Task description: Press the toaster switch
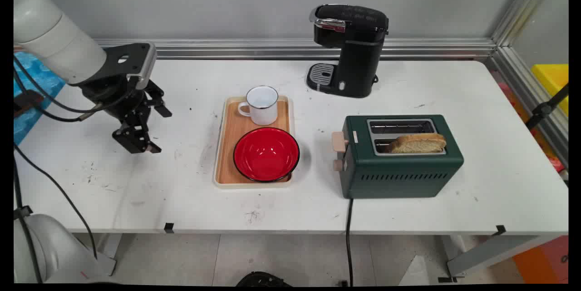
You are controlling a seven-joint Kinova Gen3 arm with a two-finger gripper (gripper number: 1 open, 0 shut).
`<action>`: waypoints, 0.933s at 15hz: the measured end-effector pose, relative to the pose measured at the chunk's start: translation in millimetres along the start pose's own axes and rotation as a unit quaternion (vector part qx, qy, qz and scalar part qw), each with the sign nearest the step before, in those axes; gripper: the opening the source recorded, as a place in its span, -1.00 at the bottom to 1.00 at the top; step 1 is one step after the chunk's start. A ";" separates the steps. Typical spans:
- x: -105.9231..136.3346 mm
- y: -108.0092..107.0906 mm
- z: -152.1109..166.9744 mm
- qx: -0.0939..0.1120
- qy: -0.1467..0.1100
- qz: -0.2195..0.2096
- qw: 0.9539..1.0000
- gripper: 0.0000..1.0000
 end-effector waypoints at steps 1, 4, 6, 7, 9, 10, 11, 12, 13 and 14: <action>1.9 -0.6 0.1 -0.001 0.003 0.001 1.000 1.00; 22.3 -4.8 -1.0 -0.004 0.028 0.006 1.000 1.00; 43.0 -6.9 -4.0 -0.005 0.047 0.006 0.999 1.00; 56.0 -8.1 -6.1 -0.006 0.057 0.006 0.998 1.00; 79.9 -10.0 -10.3 -0.007 0.076 0.005 0.997 1.00; 92.5 -10.8 -12.6 -0.008 0.086 0.005 0.996 1.00; 103.5 -11.5 -14.4 -0.008 0.096 0.004 0.995 1.00; 116.1 -12.5 -16.4 -0.009 0.106 0.003 0.994 1.00; 128.9 -13.1 -18.2 -0.008 0.117 0.001 0.993 1.00; 139.2 -13.2 -19.4 -0.009 0.125 -0.001 0.992 1.00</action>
